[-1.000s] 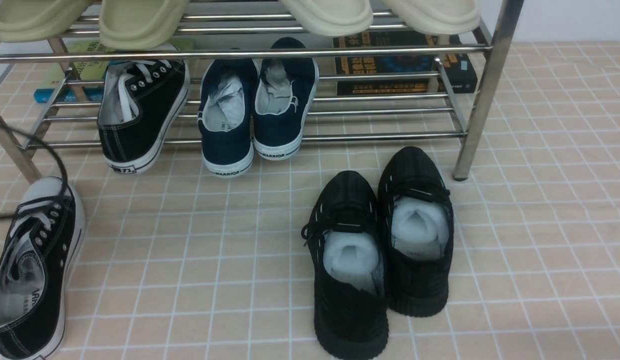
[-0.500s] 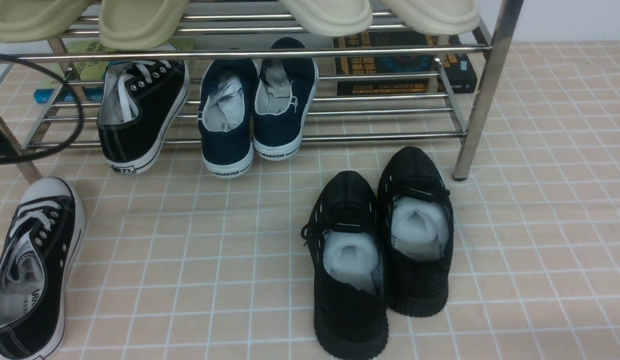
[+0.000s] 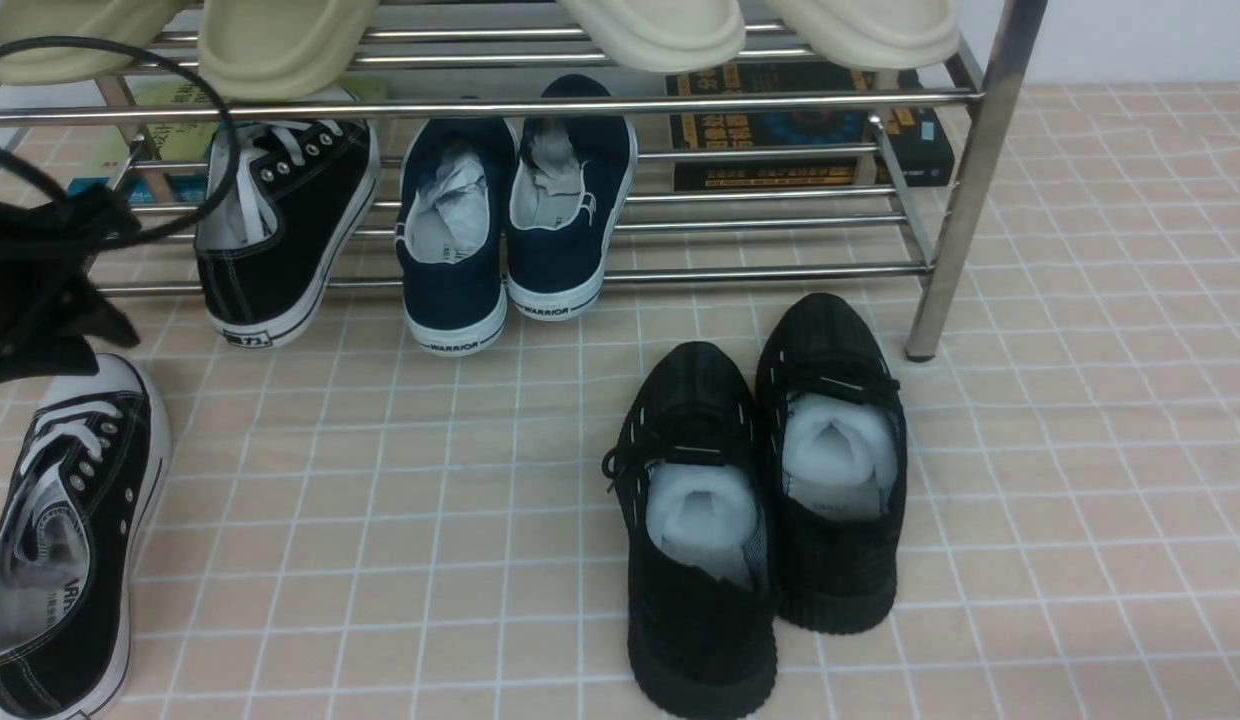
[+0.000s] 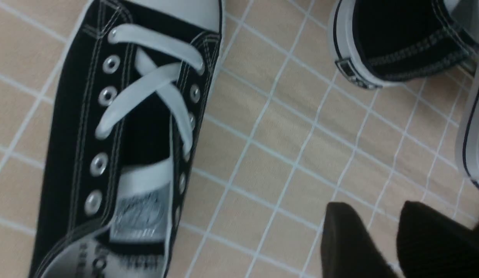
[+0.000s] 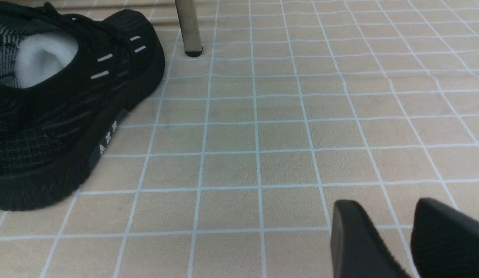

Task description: Take the shoes off the shelf from the light coffee tablecloth by hand.

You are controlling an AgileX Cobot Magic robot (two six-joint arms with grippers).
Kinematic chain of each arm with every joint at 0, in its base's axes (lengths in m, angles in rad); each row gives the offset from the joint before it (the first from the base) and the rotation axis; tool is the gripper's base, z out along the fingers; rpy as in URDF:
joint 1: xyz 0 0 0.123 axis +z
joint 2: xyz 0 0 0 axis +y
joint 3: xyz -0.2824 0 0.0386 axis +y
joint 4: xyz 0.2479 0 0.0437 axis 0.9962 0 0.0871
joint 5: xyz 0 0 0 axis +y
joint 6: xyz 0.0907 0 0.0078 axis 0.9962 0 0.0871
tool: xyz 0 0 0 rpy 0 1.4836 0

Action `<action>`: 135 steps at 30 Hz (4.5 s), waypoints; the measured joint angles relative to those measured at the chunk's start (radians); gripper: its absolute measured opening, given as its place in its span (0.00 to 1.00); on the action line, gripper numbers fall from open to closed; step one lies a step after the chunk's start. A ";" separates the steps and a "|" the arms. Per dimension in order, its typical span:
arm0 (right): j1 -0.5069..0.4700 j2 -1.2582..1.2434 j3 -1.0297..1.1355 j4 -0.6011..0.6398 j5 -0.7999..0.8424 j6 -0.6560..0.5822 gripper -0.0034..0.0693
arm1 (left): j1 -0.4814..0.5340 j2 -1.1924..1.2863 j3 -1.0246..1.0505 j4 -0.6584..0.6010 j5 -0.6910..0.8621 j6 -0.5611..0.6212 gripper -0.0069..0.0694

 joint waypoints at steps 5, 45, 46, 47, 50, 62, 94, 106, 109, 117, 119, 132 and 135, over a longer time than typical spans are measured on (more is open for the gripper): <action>0.000 0.000 0.000 0.000 0.000 0.000 0.38 | 0.000 0.089 -0.091 -0.011 -0.040 0.001 0.65; 0.000 0.000 0.000 0.000 0.000 0.000 0.38 | 0.000 0.150 -0.185 -0.136 0.161 0.159 0.11; 0.000 0.000 0.000 0.000 0.000 0.000 0.38 | -0.001 0.135 -0.185 -0.102 0.196 0.146 0.11; 0.000 0.000 0.000 0.000 0.000 0.000 0.38 | -0.001 0.118 -0.185 -0.055 0.236 0.130 0.11; 0.000 0.000 0.000 0.000 0.000 0.000 0.38 | -0.001 0.077 -0.185 0.055 0.324 0.089 0.11; 0.000 0.000 0.000 0.000 0.000 0.000 0.38 | -0.001 -0.086 0.078 0.128 0.361 0.014 0.12; 0.000 0.000 0.000 0.001 0.000 -0.004 0.38 | -0.001 -0.077 0.225 0.115 0.122 -0.140 0.14; 0.000 0.000 0.000 0.000 0.000 -0.004 0.38 | -0.001 0.002 0.225 0.109 0.095 -0.097 0.25; 0.000 0.000 0.000 0.000 0.000 -0.004 0.38 | -0.001 0.002 0.223 0.105 0.093 -0.082 0.34; 0.000 0.000 0.000 0.000 0.000 -0.004 0.38 | -0.001 -0.012 0.112 0.136 0.119 -0.049 0.49; 0.000 0.000 0.000 0.000 0.000 -0.004 0.38 | -0.001 -0.038 0.058 0.140 0.159 -0.025 0.48; 0.000 0.000 0.000 0.000 0.000 -0.004 0.38 | -0.001 -0.341 -0.045 0.136 0.371 0.219 0.09; 0.000 0.000 0.000 0.000 0.000 -0.004 0.38 | -0.001 -0.438 0.028 0.114 0.380 0.295 0.09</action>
